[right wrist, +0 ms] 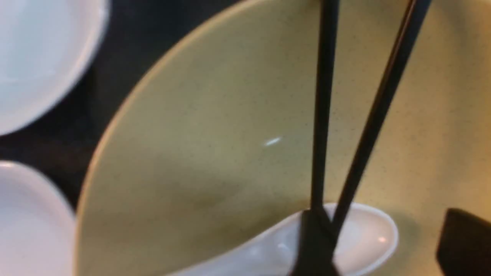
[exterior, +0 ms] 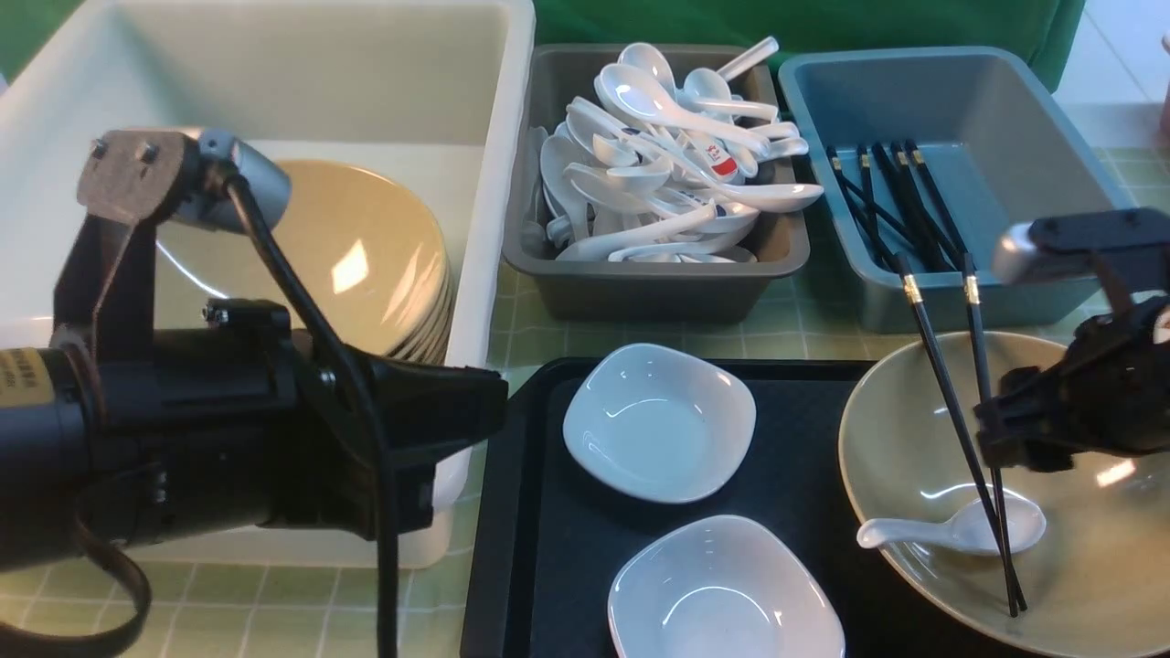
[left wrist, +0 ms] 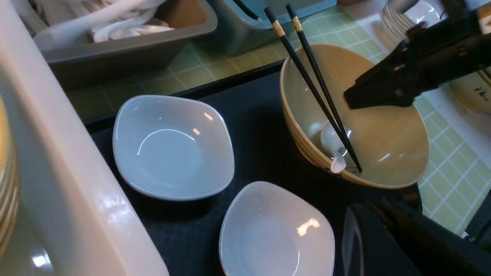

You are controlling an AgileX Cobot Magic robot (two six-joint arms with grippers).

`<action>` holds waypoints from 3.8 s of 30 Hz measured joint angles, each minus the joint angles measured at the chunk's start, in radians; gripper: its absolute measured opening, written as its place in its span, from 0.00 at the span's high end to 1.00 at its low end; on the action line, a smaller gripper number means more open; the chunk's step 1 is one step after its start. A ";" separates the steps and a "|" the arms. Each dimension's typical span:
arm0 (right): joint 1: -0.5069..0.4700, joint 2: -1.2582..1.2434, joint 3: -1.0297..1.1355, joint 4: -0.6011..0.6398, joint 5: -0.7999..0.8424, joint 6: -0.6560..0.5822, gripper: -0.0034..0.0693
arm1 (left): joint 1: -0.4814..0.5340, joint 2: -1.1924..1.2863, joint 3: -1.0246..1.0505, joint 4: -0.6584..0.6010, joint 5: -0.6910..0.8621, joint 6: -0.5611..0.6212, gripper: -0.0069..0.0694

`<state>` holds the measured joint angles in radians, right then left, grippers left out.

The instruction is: On green table put chopsticks spoon bowls plates into blue grey white boxes.

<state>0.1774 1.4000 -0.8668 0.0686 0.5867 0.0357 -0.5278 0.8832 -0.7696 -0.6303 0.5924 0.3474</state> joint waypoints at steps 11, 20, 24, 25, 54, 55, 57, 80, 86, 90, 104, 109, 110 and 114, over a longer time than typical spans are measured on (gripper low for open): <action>0.000 0.097 -0.002 0.000 -0.219 -0.004 0.24 | 0.000 0.000 0.000 -0.035 -0.003 0.001 0.91; 0.000 0.154 -0.014 0.000 -0.304 0.016 0.68 | 0.000 0.000 0.000 -0.037 -0.003 0.001 0.91; 0.000 0.153 -0.033 0.000 -0.274 0.024 0.79 | 0.000 0.000 0.000 -0.038 -0.003 0.001 0.91; 0.000 0.151 -0.035 0.000 -0.263 0.024 0.79 | 0.000 0.000 0.000 -0.038 -0.003 0.001 0.91; -0.129 0.650 -1.062 0.043 -0.117 0.076 0.79 | 0.000 0.137 -0.036 -0.119 -0.141 0.083 0.91; -0.135 0.716 -1.080 0.043 -0.140 0.092 0.79 | 0.000 0.152 -0.039 -0.129 -0.141 0.083 0.91; -0.140 0.781 -1.084 0.043 -0.157 0.108 0.79 | 0.000 0.163 -0.040 -0.143 -0.139 0.083 0.91; -0.151 0.613 -1.088 0.044 0.125 -0.047 0.29 | 0.000 0.168 -0.040 -0.153 -0.113 0.083 0.91; -0.149 0.319 -1.017 0.106 0.257 -0.198 0.29 | 0.000 0.175 -0.046 -0.107 -0.029 0.086 0.91; -0.103 0.109 -0.850 0.152 0.259 -0.362 0.28 | 0.000 0.211 -0.116 -0.058 0.048 0.123 0.91; 0.042 -0.243 -0.146 0.141 0.317 -0.964 0.28 | 0.000 0.383 -0.355 -0.034 0.308 0.271 0.91; 0.042 -0.143 0.014 0.167 0.269 -1.216 0.28 | 0.000 0.383 -0.360 -0.068 0.351 0.332 0.91; 0.042 -0.124 0.021 0.185 0.258 -1.256 0.28 | 0.000 0.383 -0.360 -0.069 0.359 0.336 0.91; 0.042 -0.033 0.024 0.327 0.180 -1.436 0.28 | 0.000 0.383 -0.360 -0.071 0.398 0.341 0.91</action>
<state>0.2199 1.3670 -0.8432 0.3957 0.7664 -1.4002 -0.5278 1.2659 -1.1293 -0.7009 0.9902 0.6881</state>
